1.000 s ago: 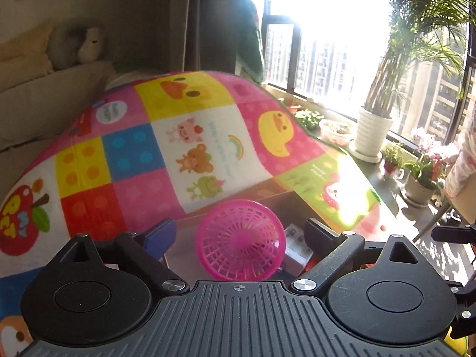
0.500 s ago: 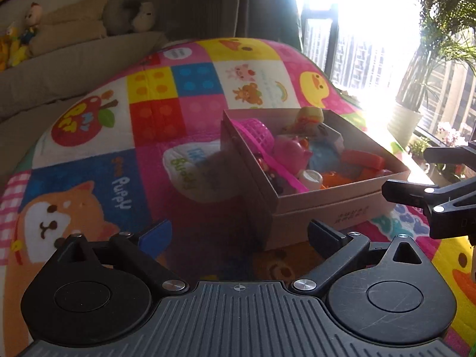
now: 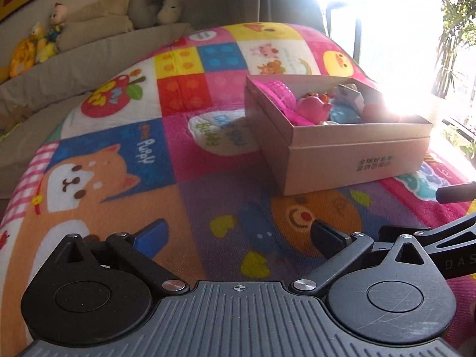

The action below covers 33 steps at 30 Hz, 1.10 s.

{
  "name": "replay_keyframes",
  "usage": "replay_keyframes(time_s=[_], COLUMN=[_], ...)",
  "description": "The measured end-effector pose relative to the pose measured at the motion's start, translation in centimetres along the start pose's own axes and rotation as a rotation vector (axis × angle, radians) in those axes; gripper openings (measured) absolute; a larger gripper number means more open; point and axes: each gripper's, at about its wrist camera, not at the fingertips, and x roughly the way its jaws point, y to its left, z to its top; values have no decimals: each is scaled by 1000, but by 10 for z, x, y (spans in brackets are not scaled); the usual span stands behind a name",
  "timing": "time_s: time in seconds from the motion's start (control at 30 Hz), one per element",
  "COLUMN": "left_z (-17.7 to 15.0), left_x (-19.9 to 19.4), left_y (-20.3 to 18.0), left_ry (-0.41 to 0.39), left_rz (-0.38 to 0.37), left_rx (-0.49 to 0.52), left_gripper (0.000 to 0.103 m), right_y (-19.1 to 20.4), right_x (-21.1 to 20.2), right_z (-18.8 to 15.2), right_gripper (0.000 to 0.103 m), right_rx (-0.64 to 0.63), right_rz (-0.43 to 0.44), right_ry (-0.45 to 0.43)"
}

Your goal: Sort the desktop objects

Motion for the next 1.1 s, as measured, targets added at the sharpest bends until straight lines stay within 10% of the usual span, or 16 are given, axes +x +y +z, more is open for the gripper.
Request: replay_keyframes(time_s=[1.1], left_z=[-2], left_x=[13], left_y=[2], left_ry=[53], left_rz=[38], left_rx=[-69], left_gripper=[103], right_y=[-1], right_x=[-5], right_z=[-16], right_gripper=[103], right_rx=[52], right_rz=[-15], right_ry=[-76])
